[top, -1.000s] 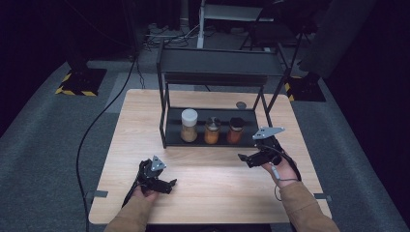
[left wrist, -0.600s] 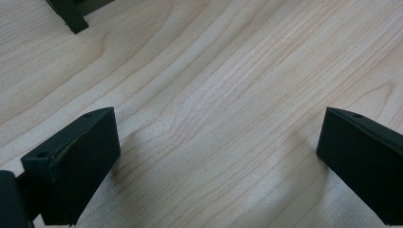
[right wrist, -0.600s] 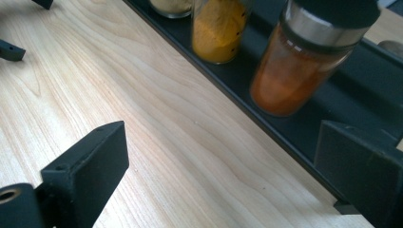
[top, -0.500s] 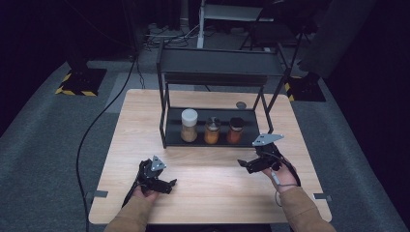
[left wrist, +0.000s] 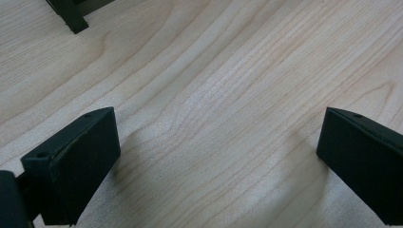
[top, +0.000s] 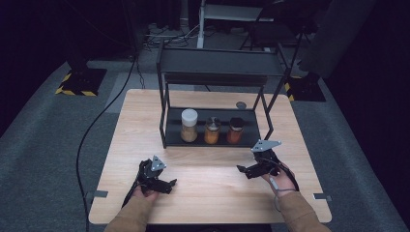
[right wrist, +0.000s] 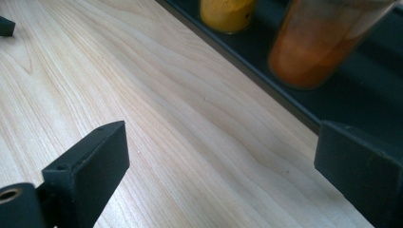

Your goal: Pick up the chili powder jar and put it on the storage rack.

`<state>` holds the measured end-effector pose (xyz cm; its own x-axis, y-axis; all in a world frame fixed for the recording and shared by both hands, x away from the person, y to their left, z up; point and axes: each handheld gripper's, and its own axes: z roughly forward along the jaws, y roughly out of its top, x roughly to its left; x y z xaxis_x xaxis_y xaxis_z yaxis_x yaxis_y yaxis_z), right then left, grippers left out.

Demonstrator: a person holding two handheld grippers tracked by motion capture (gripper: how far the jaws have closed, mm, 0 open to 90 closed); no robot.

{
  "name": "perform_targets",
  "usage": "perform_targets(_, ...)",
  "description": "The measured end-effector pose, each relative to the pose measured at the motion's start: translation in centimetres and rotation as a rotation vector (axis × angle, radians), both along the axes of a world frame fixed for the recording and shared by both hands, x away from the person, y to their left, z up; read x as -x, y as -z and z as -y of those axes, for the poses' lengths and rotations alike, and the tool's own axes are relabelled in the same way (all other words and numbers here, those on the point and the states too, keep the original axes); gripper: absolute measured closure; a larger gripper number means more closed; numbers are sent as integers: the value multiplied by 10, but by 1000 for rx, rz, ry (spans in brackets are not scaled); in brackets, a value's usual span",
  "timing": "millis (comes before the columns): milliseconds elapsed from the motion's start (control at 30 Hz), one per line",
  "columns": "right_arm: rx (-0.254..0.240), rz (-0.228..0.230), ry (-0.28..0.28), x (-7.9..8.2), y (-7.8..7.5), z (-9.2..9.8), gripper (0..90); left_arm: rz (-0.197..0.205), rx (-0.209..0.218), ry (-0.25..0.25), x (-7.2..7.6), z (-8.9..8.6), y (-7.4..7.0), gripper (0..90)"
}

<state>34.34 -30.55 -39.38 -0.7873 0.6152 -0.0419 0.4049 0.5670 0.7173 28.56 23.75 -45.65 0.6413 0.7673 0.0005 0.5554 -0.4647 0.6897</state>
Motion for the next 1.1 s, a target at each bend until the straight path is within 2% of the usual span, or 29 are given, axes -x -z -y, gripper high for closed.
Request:
perform_targets(567, 7, -32, 15, 5, 23, 5, 40, 0, 0, -1, 0, 0, 0, 1)
perform_targets(1100, -1, -62, 28, 11, 39, 10, 40, 0, 0, -1, 0, 0, 0, 1)
